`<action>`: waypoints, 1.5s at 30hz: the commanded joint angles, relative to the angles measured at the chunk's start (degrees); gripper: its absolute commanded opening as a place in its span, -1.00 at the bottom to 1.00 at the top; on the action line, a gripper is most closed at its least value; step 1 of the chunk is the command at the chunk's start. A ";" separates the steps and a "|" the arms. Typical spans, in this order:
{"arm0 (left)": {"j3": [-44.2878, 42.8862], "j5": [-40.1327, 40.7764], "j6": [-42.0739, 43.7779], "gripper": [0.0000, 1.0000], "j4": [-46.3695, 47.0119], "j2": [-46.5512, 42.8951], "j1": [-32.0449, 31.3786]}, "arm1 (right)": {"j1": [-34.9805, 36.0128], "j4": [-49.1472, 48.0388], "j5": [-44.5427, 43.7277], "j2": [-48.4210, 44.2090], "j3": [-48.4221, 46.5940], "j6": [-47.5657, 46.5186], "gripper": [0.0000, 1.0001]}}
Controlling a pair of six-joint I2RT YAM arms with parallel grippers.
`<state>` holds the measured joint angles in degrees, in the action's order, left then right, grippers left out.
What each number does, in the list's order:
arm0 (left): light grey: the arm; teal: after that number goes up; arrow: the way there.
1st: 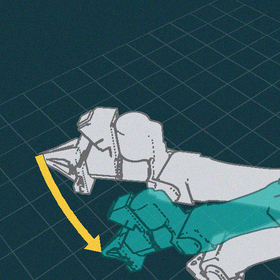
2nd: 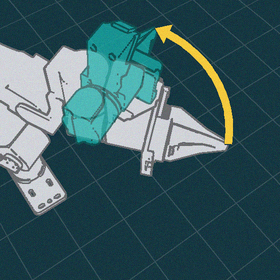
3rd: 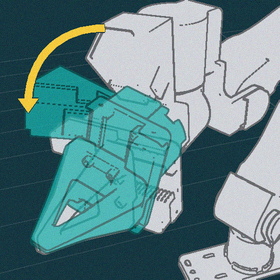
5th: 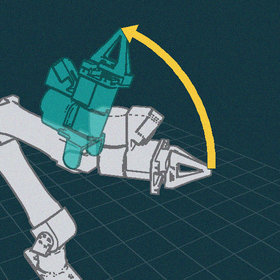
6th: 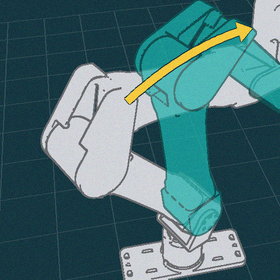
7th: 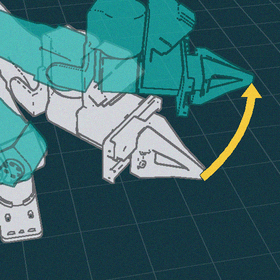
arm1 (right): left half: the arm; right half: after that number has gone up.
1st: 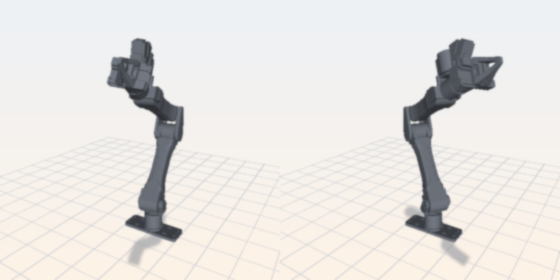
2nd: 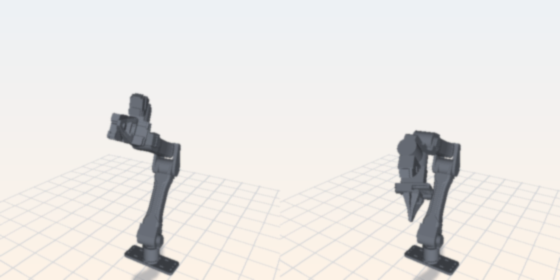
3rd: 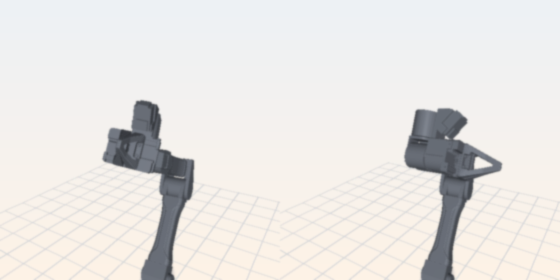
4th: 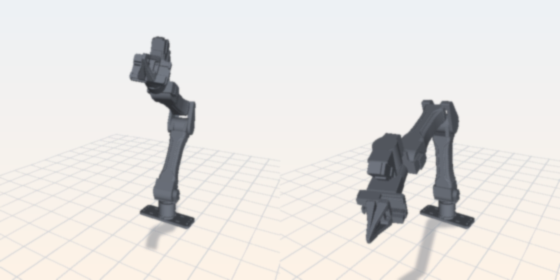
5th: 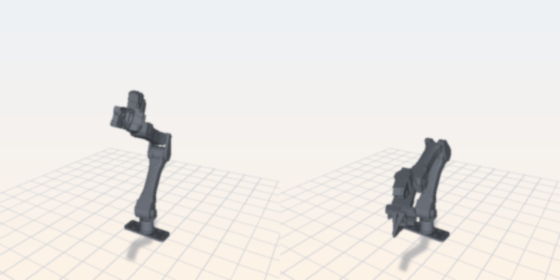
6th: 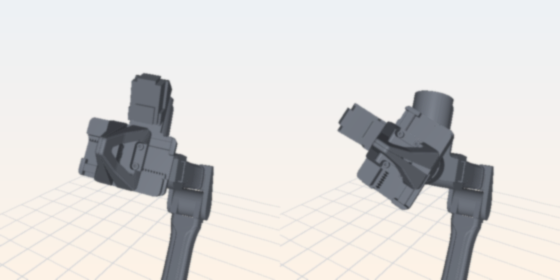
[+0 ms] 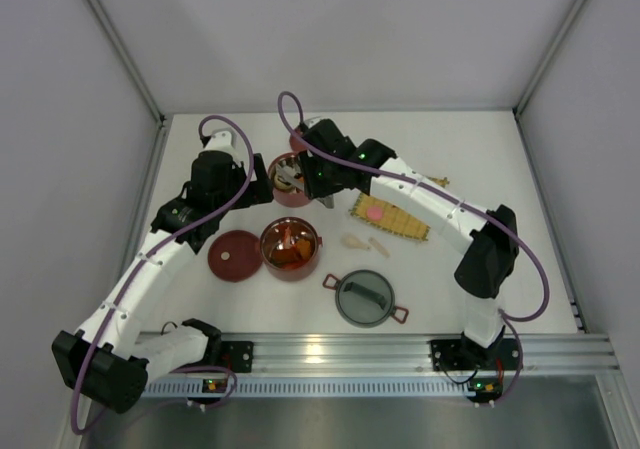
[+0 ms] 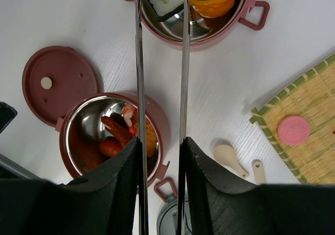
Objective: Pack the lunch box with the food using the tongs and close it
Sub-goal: Place the fake food in the packing box, then pick up the fake food from the plate.
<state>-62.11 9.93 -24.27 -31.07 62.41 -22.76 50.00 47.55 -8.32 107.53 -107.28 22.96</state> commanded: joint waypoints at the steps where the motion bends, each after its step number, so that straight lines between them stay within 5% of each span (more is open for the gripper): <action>1: 0.41 0.44 0.37 0.98 0.92 -0.01 -0.09 | 1.15 -4.66 -2.49 -1.09 -0.03 -0.11 -0.46; 12: 0.41 0.44 0.37 0.98 0.92 -0.01 -0.09 | 1.24 -5.19 -2.41 -1.35 1.11 -0.46 -0.15; 25: 0.32 0.79 0.45 0.98 0.84 -0.01 -0.09 | 1.15 -2.29 -7.58 -4.07 0.93 -1.08 -0.04; 45: 0.41 -0.09 0.19 0.98 1.10 -0.36 -0.09 | -1.74 0.18 -16.20 -34.31 37.40 8.15 0.00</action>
<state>-62.11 9.91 -24.27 -31.14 62.41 -22.76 48.93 48.07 -22.72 75.70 -71.68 28.67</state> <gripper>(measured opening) 0.991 0.499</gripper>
